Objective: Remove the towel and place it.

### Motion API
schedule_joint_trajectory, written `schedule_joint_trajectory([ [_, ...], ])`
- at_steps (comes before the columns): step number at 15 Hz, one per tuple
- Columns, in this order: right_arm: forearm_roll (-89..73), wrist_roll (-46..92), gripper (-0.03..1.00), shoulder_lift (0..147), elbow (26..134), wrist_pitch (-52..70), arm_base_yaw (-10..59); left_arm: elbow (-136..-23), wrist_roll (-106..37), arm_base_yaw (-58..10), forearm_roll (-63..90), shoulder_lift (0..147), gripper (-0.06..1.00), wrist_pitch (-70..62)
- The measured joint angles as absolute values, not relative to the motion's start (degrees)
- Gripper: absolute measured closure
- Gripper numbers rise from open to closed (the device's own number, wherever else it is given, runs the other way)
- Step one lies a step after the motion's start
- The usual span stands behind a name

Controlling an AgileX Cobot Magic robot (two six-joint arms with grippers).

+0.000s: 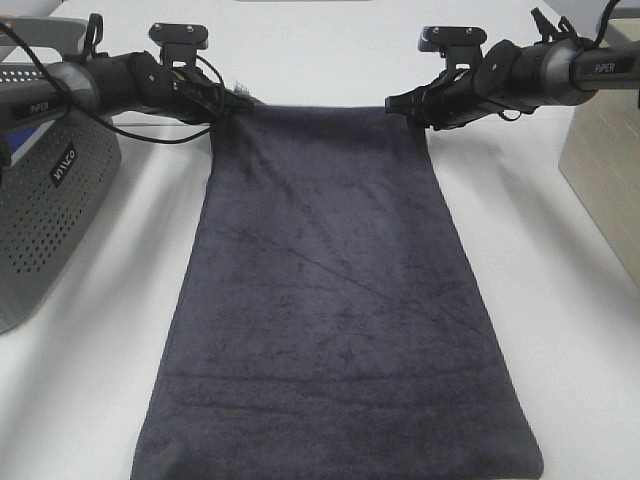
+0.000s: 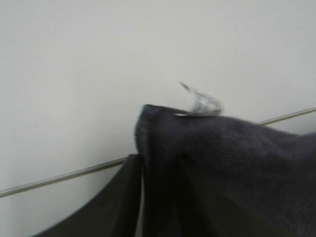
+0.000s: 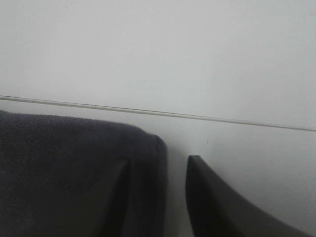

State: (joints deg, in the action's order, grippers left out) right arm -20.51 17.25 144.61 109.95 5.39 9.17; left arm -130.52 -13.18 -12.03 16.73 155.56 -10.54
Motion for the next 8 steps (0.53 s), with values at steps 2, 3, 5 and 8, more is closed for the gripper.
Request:
schedule_joint_trajectory([
  [2, -20.5, 17.2, 0.39, 144.9, 110.0, 5.4, 9.2, -130.5, -13.2, -12.0, 18.3, 156.4, 0.43, -8.0],
  [3, -20.6, 17.2, 0.36, 144.9, 110.0, 5.5, 9.1, -130.5, -13.2, -12.0, 19.5, 156.5, 0.32, -7.8],
  [5, -20.5, 17.2, 0.35, 144.6, 110.0, 8.1, 9.1, -130.9, -13.2, -12.0, 19.8, 156.5, 0.28, -9.1],
  [8, -18.3, 17.2, 0.35, 139.7, 110.0, 16.1, 9.1, -136.6, -13.3, -12.0, 19.4, 156.4, 0.28, -21.7],
])
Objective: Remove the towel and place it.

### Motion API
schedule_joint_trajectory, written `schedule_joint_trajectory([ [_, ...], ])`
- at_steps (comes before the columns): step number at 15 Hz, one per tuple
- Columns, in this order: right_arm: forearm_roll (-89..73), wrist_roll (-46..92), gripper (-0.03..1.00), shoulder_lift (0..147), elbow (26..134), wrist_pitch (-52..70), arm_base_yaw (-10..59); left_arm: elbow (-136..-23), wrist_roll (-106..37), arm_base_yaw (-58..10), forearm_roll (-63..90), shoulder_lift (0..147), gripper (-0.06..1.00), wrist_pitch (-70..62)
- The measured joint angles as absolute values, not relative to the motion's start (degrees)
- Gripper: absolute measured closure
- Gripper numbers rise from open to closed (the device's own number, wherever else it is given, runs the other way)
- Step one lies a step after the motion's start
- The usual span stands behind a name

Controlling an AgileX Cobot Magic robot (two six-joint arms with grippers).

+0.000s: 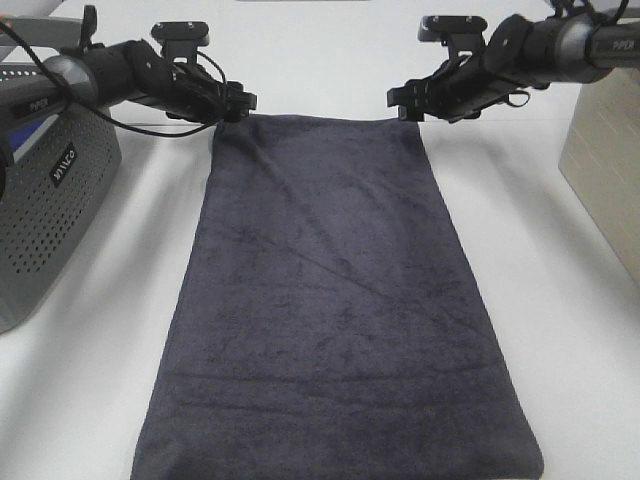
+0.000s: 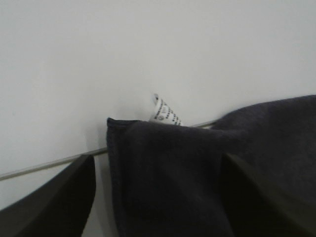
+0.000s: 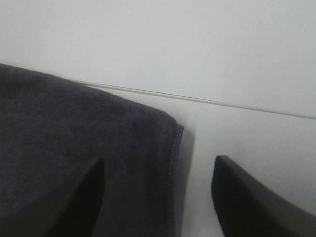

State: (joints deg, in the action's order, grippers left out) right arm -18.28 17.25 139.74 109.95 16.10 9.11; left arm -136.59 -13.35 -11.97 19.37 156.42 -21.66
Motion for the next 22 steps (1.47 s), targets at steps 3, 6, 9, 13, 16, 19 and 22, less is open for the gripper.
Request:
schedule_joint_trajectory([
  [3, -16.5, 17.2, 0.35, 131.6, 110.0, 31.1, 9.1, -143.1, -13.0, -12.0, 15.2, 152.6, 0.27, -42.9],
  [6, -16.4, 16.2, 0.35, 125.0, 110.0, 47.0, 9.1, -145.8, -6.0, -12.0, 10.6, 146.3, 0.27, -62.3],
  [9, -14.5, 12.3, 0.35, 118.3, 110.0, 61.6, 9.1, -146.3, 2.3, -12.0, 5.4, 138.5, 0.27, -69.2],
  [13, -6.4, 2.7, 0.35, 111.0, 109.9, 69.6, 9.1, -141.7, 3.3, -6.6, -1.3, 127.4, 0.27, -69.4],
  [16, -6.0, 1.1, 0.35, 104.6, 108.5, 69.6, 9.1, -127.1, 2.3, -0.2, -1.7, 116.7, 0.27, -69.4],
  [19, -6.0, 0.0, 0.35, 94.8, 101.2, 69.7, 9.0, -110.0, 0.9, 1.0, -1.5, 102.6, 0.27, -69.6],
  [22, -6.0, -1.0, 0.35, 83.2, 90.4, 69.7, 9.0, -96.0, 1.1, 1.0, -1.4, 90.1, 0.27, -69.2],
])
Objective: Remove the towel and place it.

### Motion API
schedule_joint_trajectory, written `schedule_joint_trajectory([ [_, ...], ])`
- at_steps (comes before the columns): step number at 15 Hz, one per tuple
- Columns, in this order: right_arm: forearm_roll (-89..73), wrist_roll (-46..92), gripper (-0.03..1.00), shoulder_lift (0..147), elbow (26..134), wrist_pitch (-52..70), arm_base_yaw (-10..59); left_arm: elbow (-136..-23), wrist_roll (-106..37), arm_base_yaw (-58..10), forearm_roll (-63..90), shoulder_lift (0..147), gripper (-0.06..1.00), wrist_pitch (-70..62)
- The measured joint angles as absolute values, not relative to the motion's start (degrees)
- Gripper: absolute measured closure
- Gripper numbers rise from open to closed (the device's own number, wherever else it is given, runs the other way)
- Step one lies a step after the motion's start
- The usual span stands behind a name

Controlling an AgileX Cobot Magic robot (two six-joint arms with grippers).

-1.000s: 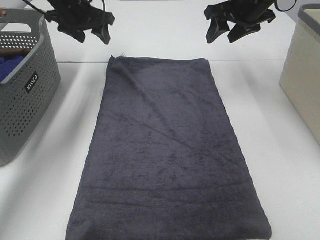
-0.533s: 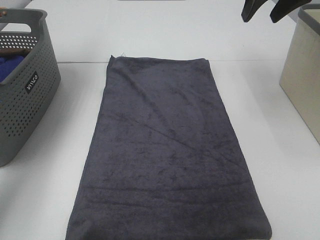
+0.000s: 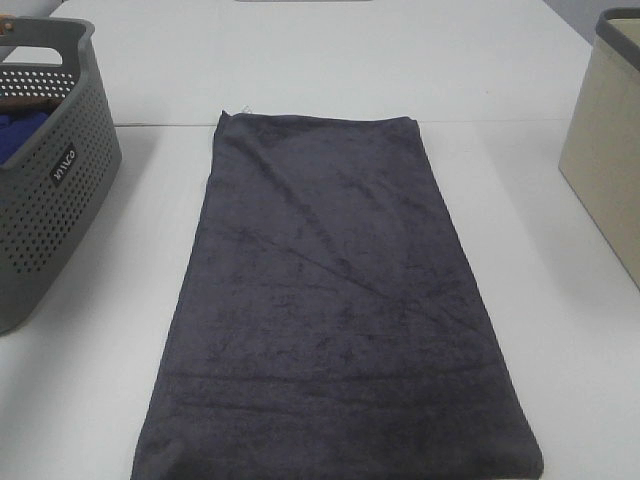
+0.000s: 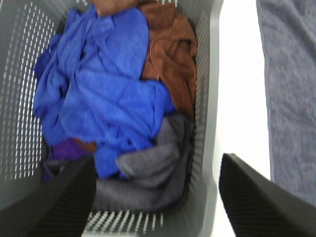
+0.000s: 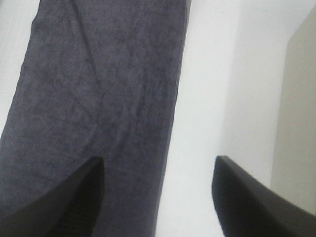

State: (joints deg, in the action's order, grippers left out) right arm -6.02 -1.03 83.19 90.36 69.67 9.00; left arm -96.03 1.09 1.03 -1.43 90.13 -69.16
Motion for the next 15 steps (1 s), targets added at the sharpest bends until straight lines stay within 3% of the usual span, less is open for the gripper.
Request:
schedule_joint_trajectory([
  [1, -6.0, -1.9, 0.35, 75.3, 83.6, 69.7, 9.0, -87.7, 1.1, 1.0, -1.4, 82.0, 0.27, -68.8],
  [7, -6.0, -3.2, 0.35, 44.3, 59.9, 69.8, 9.0, -64.2, 1.1, 1.0, -1.5, 50.8, 0.27, -68.3],
  [15, -5.6, -1.7, 0.35, 15.1, 40.2, 69.9, 9.0, -47.4, 1.1, 1.0, -4.5, 18.7, 0.27, -69.2],
])
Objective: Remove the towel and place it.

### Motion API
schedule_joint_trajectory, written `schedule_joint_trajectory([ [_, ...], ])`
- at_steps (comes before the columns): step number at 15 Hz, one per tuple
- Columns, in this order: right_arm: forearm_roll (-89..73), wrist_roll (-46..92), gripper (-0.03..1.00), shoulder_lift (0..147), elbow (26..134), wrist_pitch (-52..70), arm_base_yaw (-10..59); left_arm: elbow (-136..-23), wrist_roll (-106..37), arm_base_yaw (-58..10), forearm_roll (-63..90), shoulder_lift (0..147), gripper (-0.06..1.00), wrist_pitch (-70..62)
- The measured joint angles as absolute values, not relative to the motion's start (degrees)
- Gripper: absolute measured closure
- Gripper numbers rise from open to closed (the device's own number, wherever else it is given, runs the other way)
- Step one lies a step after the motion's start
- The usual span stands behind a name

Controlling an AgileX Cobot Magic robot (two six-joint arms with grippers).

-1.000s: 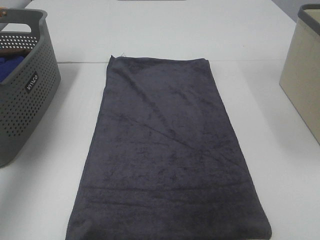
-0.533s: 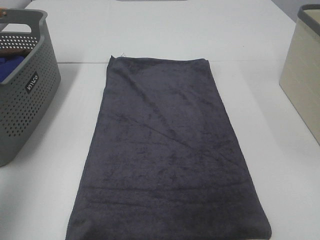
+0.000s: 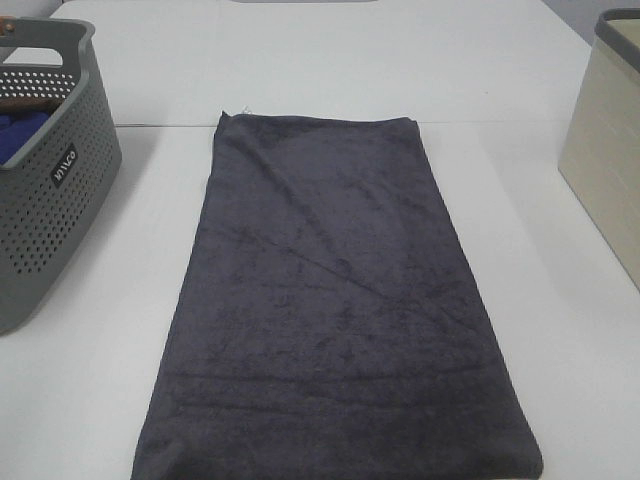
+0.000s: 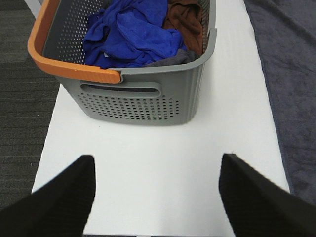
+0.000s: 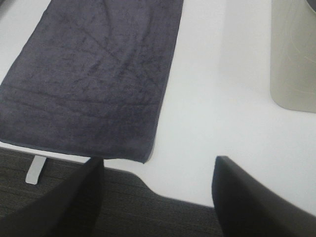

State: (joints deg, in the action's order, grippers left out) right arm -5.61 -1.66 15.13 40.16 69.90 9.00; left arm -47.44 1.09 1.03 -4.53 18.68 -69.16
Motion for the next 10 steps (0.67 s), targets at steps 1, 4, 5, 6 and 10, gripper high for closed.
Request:
schedule_joint_trajectory([
  [1, -5.5, -0.5, 0.35, 12.4, 38.2, 69.9, 9.0, -45.6, 0.9, 1.0, -4.5, 15.3, 0.27, -69.2],
  [4, -4.9, 1.7, 0.35, 4.4, 33.5, 69.9, 9.0, -41.3, 0.0, 1.0, -4.5, 6.0, 0.27, -69.7],
  [5, -4.7, 1.8, 0.35, 1.9, 32.5, 69.8, 9.0, -40.2, 0.0, 1.0, -4.5, 3.8, 0.27, -69.7],
  [6, -4.5, 2.2, 0.35, -0.2, 31.1, 68.9, 9.0, -37.5, -0.5, 1.0, -4.0, 0.2, 0.27, -69.8],
  [10, -4.5, 4.4, 0.35, -0.2, 29.3, 62.2, 9.0, -32.1, -3.0, 1.0, 0.0, -0.3, 0.27, -69.3],
])
